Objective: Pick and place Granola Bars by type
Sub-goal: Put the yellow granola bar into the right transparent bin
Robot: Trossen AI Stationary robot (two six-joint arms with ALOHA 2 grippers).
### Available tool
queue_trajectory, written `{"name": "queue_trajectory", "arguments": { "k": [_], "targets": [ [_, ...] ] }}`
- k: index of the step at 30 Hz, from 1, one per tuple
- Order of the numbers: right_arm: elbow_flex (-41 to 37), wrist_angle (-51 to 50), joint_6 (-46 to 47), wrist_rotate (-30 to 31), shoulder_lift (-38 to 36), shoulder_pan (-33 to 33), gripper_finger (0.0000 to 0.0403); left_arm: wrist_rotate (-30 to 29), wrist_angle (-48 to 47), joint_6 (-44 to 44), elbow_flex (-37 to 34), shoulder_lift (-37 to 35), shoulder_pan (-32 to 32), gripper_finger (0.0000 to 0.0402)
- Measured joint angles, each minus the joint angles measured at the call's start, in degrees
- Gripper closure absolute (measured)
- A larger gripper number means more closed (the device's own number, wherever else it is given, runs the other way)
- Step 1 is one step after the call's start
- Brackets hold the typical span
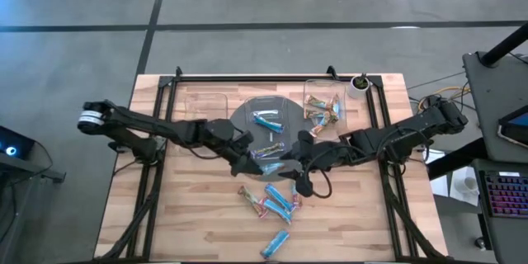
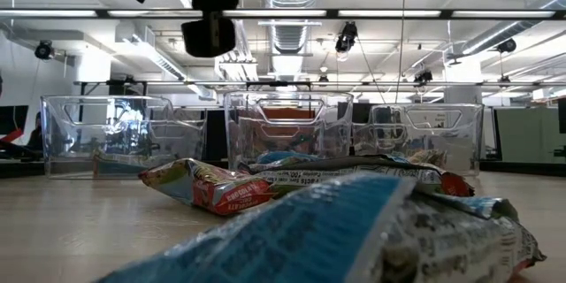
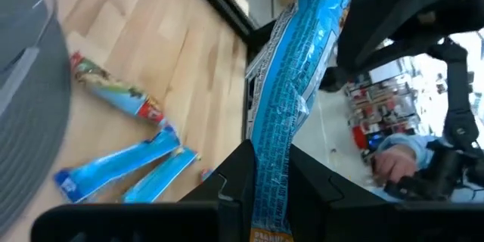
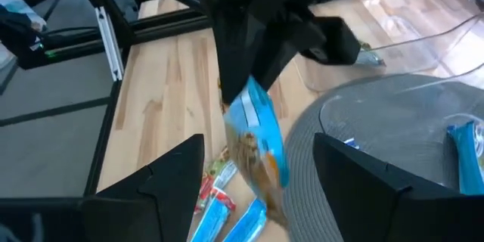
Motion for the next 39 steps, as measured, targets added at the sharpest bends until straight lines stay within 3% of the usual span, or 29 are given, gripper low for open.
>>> {"name": "queue_trajectory", "arguments": {
  "k": [18, 31, 39],
  "targets": [
    [-1.11, -0.3, 1.52, 0.8, 0.0, -0.07, 0.0168, -1.22, 8.91, -1.86, 0.02, 2.86, 0.28, 0.036],
    [-1.29, -0.28, 1.66, 1.6, 0.0, -0.66, 0.0245, -1.52, 8.25, -1.94, 0.02, 2.86, 0.35, 0.036],
    [-1.29, 0.0, 1.7, 1.54, 0.0, -1.12, 0.0257, -1.71, 6.39, -1.76, 0.02, 2.86, 0.33, 0.036]
  ]
}}
